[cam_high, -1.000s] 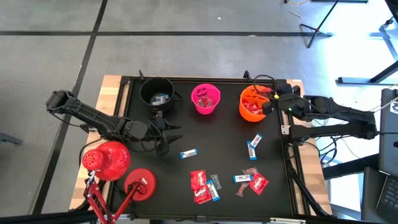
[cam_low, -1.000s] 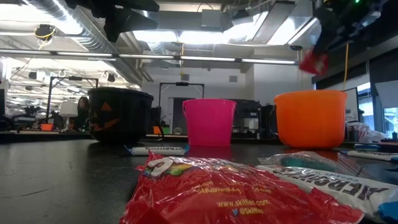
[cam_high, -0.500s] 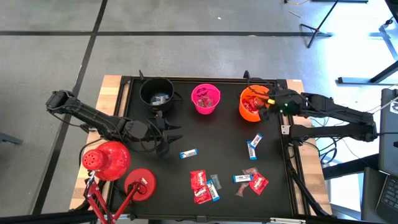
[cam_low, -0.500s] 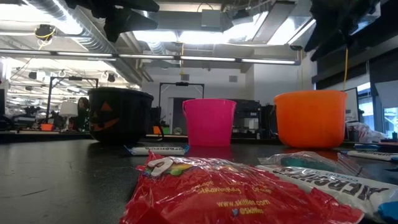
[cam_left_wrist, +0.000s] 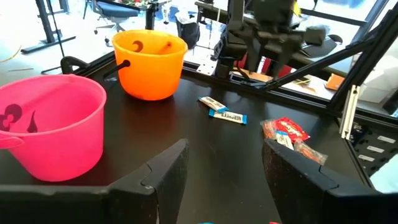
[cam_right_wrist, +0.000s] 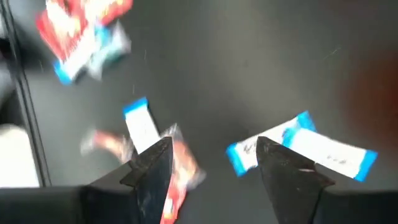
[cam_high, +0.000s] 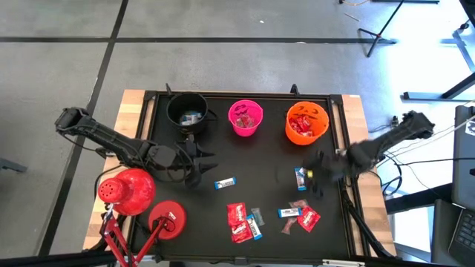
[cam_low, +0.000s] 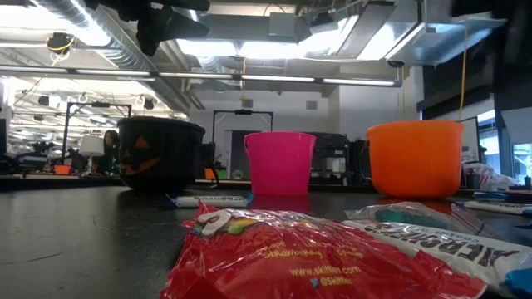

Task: Organize candy in baskets
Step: Put the white chocolate bar into the black bucket

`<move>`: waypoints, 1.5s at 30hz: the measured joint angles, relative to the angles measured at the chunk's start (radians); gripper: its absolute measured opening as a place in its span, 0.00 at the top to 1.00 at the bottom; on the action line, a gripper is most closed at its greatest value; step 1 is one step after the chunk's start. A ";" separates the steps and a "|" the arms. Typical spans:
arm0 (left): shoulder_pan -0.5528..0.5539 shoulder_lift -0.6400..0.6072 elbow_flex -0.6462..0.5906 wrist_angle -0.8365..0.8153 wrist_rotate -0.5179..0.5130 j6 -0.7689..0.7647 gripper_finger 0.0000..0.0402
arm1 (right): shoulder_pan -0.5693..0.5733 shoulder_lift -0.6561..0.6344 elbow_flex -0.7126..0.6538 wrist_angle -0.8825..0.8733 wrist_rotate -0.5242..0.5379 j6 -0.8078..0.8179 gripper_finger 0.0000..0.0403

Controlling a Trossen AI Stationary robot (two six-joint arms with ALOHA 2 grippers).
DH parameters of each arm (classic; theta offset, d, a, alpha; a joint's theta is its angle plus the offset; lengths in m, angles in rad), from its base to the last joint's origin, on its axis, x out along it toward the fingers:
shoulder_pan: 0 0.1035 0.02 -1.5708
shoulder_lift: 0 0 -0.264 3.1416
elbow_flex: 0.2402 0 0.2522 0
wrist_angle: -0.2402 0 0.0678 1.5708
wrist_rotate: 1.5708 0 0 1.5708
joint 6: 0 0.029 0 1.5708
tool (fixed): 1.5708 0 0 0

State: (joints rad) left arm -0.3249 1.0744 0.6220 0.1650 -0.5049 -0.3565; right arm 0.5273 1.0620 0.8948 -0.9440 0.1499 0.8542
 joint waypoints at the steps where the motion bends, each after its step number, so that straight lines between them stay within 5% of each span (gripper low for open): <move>1: -0.002 0.000 0.000 0.000 -0.001 0.000 0.51 | 0.040 0.029 0.000 -0.005 0.014 0.012 0.43; 6: -0.006 0.000 0.000 0.005 -0.010 -0.009 0.51 | 0.137 0.166 0.000 -0.140 0.146 0.137 0.43; 16: -0.006 0.000 0.000 0.005 -0.009 -0.034 0.51 | 0.070 0.327 -0.001 -0.219 0.263 0.188 0.43; 27: -0.006 0.000 0.000 0.003 0.002 -0.034 0.51 | -0.013 0.348 -0.014 -0.187 0.246 0.133 0.43; 33: -0.006 0.000 0.000 -0.001 0.002 -0.026 0.51 | -0.026 0.348 -0.131 -0.047 0.146 0.124 0.43; 45: -0.005 0.000 0.000 0.000 -0.005 0.004 0.51 | -0.024 0.348 -0.171 0.001 0.208 0.159 0.43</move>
State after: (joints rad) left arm -0.3298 1.0744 0.6220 0.1654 -0.5102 -0.3528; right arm 0.5034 1.4101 0.7235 -0.9432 0.3577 1.0130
